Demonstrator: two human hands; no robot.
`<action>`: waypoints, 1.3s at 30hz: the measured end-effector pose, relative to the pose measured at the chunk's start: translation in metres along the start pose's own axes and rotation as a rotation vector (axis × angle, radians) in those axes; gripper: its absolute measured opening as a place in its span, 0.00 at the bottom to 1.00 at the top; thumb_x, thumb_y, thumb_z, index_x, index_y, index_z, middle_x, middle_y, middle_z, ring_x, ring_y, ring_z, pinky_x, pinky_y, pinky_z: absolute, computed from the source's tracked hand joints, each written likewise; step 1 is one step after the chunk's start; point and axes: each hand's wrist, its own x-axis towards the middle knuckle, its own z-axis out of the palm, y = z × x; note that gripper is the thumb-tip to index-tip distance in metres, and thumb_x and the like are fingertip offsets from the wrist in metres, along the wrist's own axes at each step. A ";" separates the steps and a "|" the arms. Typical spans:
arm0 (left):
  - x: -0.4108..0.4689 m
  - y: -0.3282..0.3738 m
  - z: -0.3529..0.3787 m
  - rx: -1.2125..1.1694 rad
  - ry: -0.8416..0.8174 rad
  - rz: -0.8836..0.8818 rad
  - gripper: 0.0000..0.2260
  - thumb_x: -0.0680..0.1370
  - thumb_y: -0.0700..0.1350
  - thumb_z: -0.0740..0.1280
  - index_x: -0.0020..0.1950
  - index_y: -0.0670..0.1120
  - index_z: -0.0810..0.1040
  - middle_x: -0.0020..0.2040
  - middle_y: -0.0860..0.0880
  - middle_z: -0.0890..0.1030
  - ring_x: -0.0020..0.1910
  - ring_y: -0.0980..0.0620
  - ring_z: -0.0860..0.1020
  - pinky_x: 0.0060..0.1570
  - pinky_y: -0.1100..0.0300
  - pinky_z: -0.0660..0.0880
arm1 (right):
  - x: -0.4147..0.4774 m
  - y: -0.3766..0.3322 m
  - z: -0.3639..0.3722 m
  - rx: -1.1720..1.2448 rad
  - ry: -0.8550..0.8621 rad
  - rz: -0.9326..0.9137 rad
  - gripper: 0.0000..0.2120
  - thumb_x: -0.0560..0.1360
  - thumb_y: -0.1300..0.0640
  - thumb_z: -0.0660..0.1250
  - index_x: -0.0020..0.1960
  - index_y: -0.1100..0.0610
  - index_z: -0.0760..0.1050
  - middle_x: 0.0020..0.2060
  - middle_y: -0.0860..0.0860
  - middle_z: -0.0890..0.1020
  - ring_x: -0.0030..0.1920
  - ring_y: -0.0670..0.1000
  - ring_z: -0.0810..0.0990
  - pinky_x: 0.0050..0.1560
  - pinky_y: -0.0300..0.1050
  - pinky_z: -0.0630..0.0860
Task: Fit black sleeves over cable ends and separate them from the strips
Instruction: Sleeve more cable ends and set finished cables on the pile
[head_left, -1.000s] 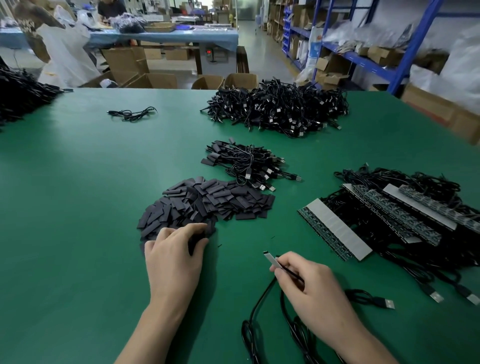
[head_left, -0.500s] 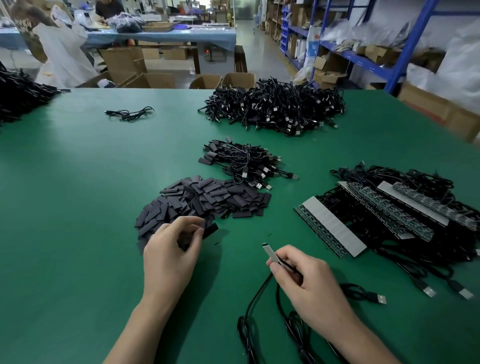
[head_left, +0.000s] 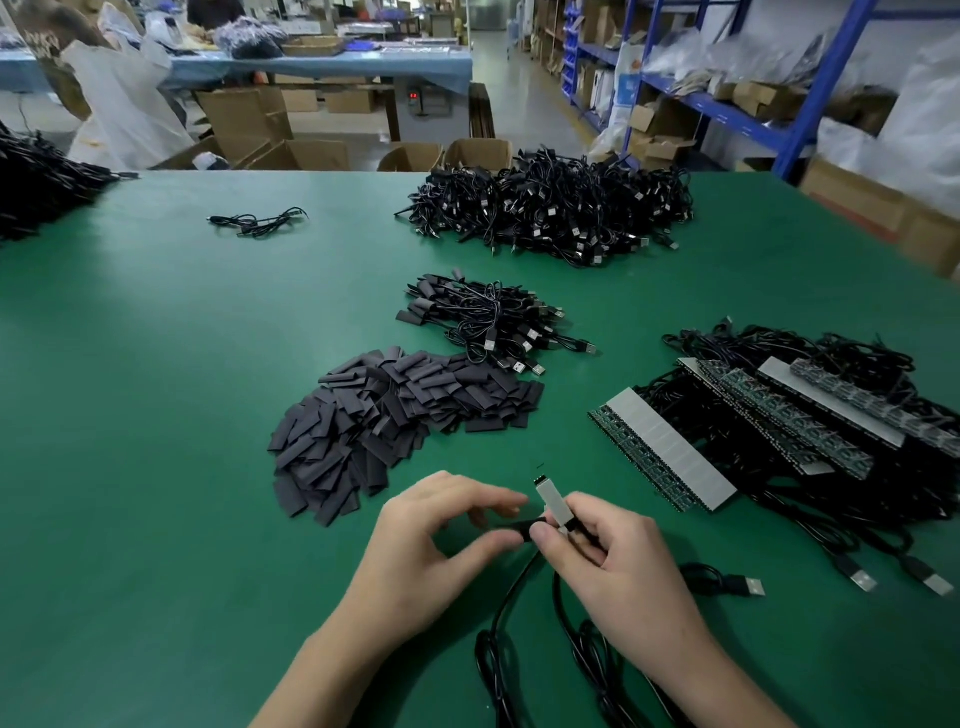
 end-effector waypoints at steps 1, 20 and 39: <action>0.000 0.001 0.001 0.076 -0.003 0.055 0.11 0.75 0.54 0.76 0.56 0.54 0.86 0.49 0.61 0.84 0.48 0.58 0.81 0.50 0.63 0.75 | 0.000 0.000 0.000 0.013 -0.004 0.010 0.20 0.75 0.38 0.66 0.42 0.56 0.76 0.28 0.51 0.69 0.31 0.43 0.65 0.32 0.43 0.61; 0.001 -0.004 0.000 -0.080 0.163 -0.122 0.09 0.71 0.51 0.79 0.51 0.58 0.86 0.47 0.62 0.86 0.49 0.57 0.83 0.47 0.70 0.71 | 0.003 -0.003 -0.010 0.115 -0.030 0.082 0.21 0.79 0.35 0.54 0.50 0.43 0.82 0.37 0.50 0.82 0.41 0.50 0.82 0.46 0.47 0.79; 0.002 -0.003 0.001 -0.062 0.109 -0.126 0.07 0.71 0.50 0.77 0.47 0.53 0.88 0.44 0.63 0.86 0.46 0.61 0.84 0.46 0.76 0.71 | 0.003 -0.002 -0.009 0.004 -0.002 -0.043 0.12 0.82 0.51 0.66 0.40 0.52 0.77 0.27 0.44 0.71 0.28 0.41 0.66 0.29 0.39 0.63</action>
